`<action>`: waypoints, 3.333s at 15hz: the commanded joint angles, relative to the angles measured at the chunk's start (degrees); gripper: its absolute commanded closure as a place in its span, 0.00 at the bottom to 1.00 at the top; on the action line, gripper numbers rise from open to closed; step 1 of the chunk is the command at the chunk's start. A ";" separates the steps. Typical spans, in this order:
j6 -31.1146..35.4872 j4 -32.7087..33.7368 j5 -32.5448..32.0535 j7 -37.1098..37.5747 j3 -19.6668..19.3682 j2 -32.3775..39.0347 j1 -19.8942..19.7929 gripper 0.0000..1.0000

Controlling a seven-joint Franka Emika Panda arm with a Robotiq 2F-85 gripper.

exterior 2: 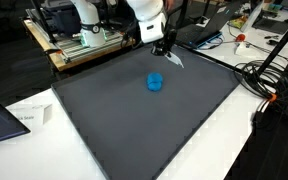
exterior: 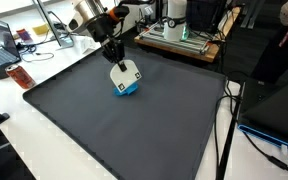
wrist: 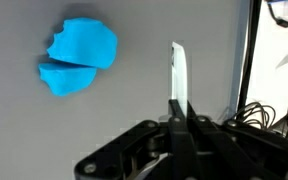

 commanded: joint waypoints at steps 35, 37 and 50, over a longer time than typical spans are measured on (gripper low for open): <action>-11.94 19.00 -64.19 40.62 -1.62 9.96 13.88 0.99; -12.27 20.67 -65.41 44.78 -2.68 11.09 14.56 0.99; -13.97 21.46 -68.75 51.28 -5.32 12.36 15.96 0.96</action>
